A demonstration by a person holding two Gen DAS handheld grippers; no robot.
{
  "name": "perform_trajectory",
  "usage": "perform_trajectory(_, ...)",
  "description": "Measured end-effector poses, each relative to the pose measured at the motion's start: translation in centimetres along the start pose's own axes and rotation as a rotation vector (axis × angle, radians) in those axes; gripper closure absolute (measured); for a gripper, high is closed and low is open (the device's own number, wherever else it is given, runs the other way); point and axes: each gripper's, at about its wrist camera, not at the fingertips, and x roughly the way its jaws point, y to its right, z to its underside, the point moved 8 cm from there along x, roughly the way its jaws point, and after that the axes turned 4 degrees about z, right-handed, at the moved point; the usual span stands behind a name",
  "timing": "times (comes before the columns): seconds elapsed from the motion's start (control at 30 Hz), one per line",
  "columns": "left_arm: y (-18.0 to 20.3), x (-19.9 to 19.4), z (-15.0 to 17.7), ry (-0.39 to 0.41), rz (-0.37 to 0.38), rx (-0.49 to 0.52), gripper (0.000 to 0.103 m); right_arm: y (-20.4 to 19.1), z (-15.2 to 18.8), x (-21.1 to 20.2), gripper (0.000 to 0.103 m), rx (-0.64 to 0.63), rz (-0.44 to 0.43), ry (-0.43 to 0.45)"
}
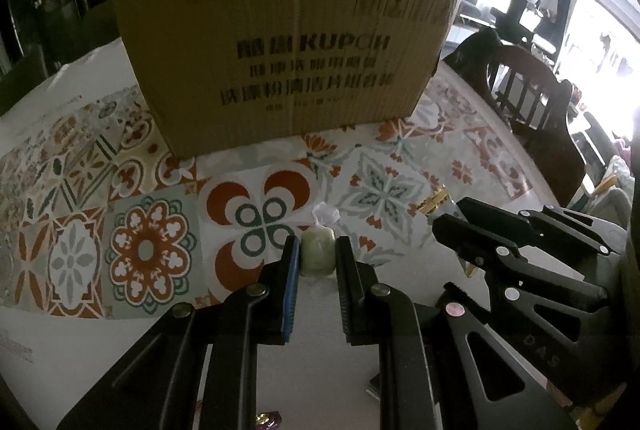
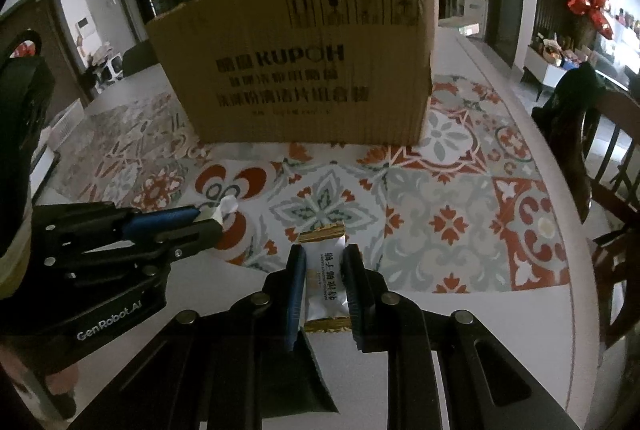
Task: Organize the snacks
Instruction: 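Lift the white bottle and white-gold bar up over the cardboard box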
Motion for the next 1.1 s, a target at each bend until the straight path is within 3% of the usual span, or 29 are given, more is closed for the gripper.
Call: perform_trajectory(1.1,0.2,-11.9,-8.0,0.340,-0.007,0.068,0.084,-1.9,-8.9,-9.4,0.082,-0.008,-0.004,0.312)
